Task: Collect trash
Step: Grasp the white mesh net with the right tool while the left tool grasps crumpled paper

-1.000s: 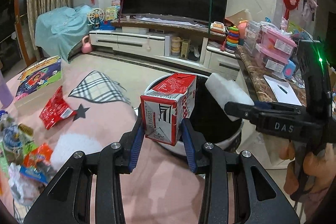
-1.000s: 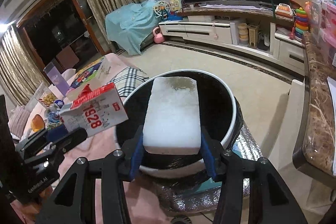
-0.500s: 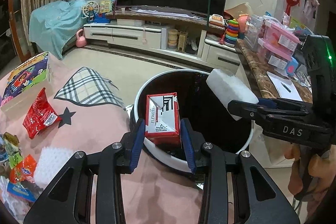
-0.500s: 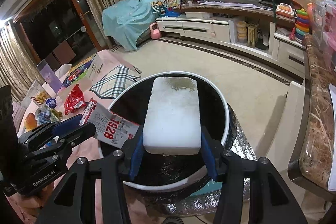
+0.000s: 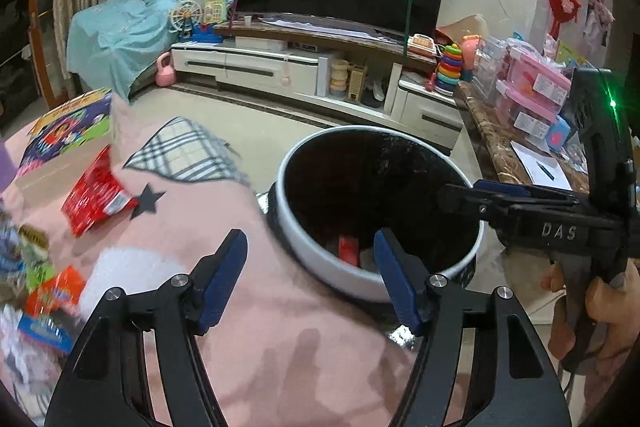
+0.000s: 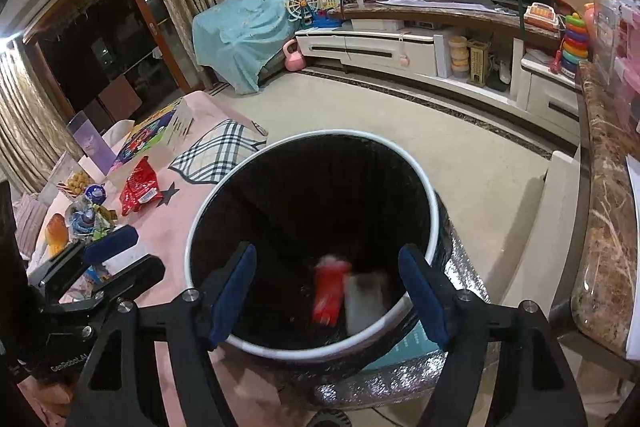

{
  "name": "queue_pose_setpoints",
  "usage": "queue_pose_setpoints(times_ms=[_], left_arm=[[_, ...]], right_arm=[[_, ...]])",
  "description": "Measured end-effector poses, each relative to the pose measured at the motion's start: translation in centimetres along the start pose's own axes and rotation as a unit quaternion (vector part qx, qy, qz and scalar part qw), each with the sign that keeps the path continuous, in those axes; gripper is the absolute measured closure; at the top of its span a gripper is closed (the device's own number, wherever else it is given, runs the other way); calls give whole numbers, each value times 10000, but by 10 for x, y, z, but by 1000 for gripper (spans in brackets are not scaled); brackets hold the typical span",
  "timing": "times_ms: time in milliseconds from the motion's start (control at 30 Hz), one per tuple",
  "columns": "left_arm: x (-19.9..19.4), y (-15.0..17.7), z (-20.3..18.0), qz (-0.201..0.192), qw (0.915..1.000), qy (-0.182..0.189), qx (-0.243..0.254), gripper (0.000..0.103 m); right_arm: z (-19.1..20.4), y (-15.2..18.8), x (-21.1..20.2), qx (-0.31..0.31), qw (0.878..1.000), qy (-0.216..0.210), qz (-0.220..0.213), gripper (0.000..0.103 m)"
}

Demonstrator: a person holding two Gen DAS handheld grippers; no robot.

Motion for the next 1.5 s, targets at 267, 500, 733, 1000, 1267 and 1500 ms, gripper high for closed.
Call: queue_pose_setpoints(times_ms=[267,500,733,1000,1267,1500], left_arm=[[-46,40,39,-100,9990,-224,-365,25],[-83,76,76,-192,9959,-612,-631,24],[-116,109,120,-224,9903,-1031,-909,23],[-132,141,171,-89,9792,-1561,-1291,22],[-132,148,205,31,9725,-1727,-1563,22],[-111,130,214,98,9729,-1715,-1551,22]], right_arm=[[30,23,-11,34,9996,208,193,1],[86,41,-13,25,9965,-701,451,1],[145,59,-10,-393,9933,-1080,118,1],[194,77,22,-681,9906,-1169,220,1],[205,74,53,-809,9915,-970,326,2],[199,61,74,-879,9915,-865,405,9]])
Point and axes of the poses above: each gripper's, at about its wrist camera, not at the fingertips, and x roughly the way its jaws point, z to its left, y to its underside, the point moved 7 cm from there along x, roughly the way its jaws point, and after that the axes turned 6 degrees about -y, right-handed, at the moved point
